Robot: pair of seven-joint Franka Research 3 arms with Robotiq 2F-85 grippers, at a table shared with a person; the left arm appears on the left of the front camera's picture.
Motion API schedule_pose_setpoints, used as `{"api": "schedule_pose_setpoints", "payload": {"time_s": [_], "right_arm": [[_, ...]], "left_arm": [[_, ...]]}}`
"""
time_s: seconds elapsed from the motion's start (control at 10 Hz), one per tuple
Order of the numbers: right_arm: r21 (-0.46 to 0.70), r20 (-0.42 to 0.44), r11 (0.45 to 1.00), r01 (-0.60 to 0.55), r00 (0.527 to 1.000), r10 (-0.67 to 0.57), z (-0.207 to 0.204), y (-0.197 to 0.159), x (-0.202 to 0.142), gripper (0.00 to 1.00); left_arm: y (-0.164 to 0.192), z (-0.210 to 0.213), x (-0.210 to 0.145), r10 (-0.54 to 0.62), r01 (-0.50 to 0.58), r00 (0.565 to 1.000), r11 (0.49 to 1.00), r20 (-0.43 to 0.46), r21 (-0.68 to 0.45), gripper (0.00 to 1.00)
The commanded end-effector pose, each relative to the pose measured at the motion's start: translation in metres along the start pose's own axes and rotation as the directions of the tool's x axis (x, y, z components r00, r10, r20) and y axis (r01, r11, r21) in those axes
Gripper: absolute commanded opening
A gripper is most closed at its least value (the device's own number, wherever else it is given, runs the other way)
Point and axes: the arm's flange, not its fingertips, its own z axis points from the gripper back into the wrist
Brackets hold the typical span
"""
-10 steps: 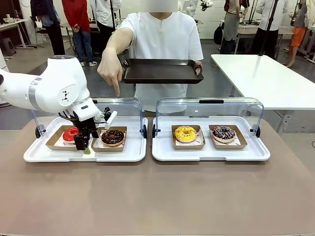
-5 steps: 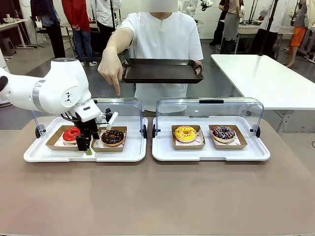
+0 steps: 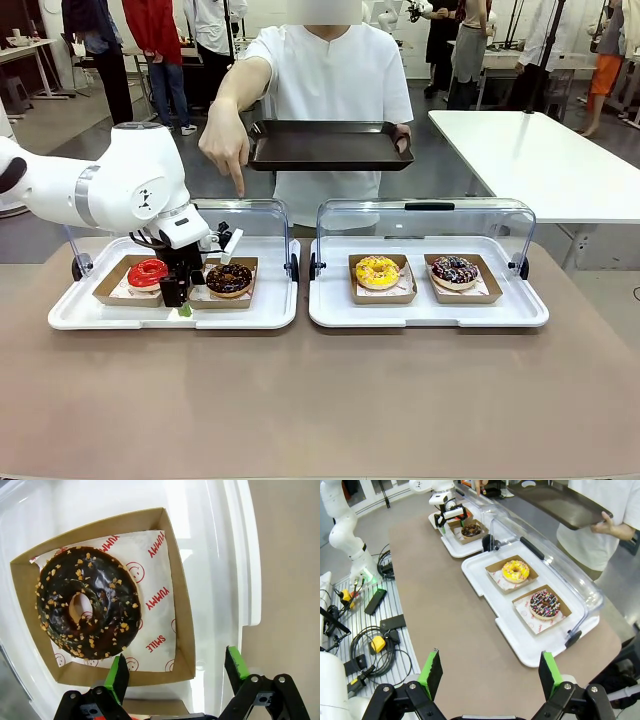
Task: Provide the desired donut to the person.
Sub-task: Pick up and lift the Paper togo box containing the Donut pointed at by the person.
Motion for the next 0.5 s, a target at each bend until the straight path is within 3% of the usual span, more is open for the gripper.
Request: {"api": "schedule_pose_setpoints", "payload": {"time_s": [0.0, 0.2, 0.3, 0.4], "right_arm": [[0.004, 0.020, 1.000, -0.012, 1.000, 0.012, 0.0000, -0.0010, 0.0000, 1.00], [0.004, 0.020, 1.000, -0.012, 1.000, 0.012, 0.0000, -0.0010, 0.0000, 1.00], [0.004, 0.020, 1.000, -0.012, 1.000, 0.012, 0.0000, -0.0010, 0.0000, 1.00], [0.004, 0.020, 1.000, -0.012, 1.000, 0.012, 0.0000, -0.0010, 0.0000, 1.00]], "left_arm": [[0.0072, -0.0011, 0.0013, 0.029, -0.029, 0.999, 1.000, -0.014, -0.007, 1.00], [0.0091, -0.0035, -0.0003, 0.037, -0.037, 0.999, 0.999, -0.011, -0.013, 1.00], [0.0096, -0.0032, -0.0002, 0.038, -0.038, 0.999, 0.999, -0.006, -0.010, 0.78], [0.0097, -0.0028, -0.0003, 0.029, -0.029, 1.000, 1.000, -0.001, -0.002, 0.50]]}}
